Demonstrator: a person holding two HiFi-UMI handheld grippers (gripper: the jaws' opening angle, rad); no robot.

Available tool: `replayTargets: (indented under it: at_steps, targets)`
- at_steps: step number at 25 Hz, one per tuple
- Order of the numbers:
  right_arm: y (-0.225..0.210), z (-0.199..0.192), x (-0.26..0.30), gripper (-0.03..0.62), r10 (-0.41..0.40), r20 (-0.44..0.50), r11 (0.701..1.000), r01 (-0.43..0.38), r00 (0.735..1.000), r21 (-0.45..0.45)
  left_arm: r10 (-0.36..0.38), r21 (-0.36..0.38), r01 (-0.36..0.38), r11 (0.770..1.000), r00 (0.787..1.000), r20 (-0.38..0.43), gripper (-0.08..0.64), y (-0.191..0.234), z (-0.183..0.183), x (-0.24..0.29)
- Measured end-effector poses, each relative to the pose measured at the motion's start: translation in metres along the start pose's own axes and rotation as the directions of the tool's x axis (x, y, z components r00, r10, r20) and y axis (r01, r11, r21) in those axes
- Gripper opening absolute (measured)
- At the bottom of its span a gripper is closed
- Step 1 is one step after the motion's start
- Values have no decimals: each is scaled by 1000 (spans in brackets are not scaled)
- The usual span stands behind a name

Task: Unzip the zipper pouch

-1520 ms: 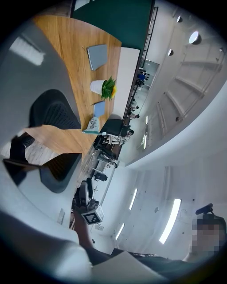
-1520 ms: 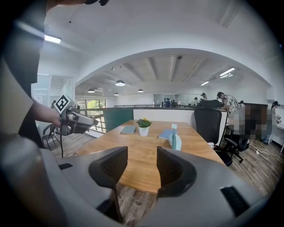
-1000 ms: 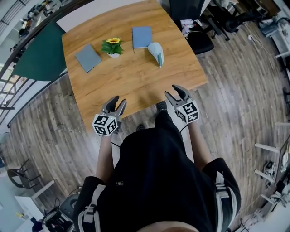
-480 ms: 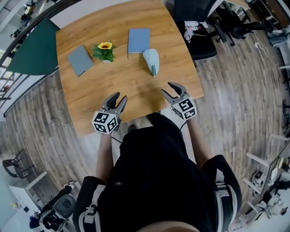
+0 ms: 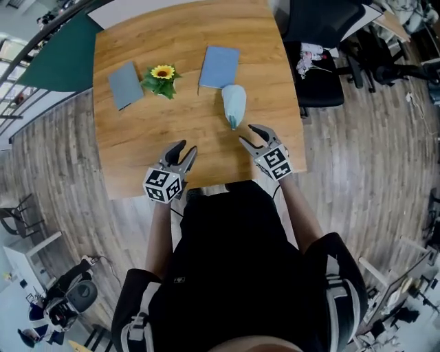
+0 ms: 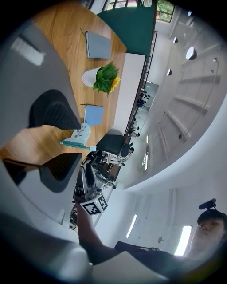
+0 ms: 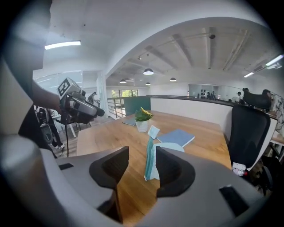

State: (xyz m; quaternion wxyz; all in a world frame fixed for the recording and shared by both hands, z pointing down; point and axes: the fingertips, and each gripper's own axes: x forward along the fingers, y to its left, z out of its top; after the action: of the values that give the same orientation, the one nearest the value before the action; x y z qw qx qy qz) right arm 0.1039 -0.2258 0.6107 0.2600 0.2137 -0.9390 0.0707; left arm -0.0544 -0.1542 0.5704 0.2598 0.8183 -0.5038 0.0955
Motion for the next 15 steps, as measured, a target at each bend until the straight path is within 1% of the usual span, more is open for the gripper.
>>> replayTargets:
  at_steps: [4,6,8,10,12,13,15]
  targets:
    - [-1,3,29,193,80,19,996,-79,997,-27,50,-19,-50,999,999,12,166,-5,0,9]
    - [-3,2,44,195,89,9,995,-88,996,-54,66,-34,-66,997,998,19,166,-7,-1,11]
    - [-9,1,57,195,61,-9,996,-62,998,-61,72,-48,-71,996,997,16,166,-11,-3,9]
    - [-14,-6,69,198,30,-40,999,-32,999,-44,74,-62,-74,995,997,4,166,-12,-9,3]
    - [-16,-13,79,196,18,-66,999,-20,998,-28,74,-77,-75,994,997,-9,166,-10,-15,-4]
    - [-17,-14,83,195,11,-68,1000,-12,998,-19,73,-84,-74,994,997,-15,166,-7,-17,-7]
    - [-21,-13,90,172,-14,-56,1000,14,998,4,70,-96,-72,993,997,-23,166,1,-20,-12]
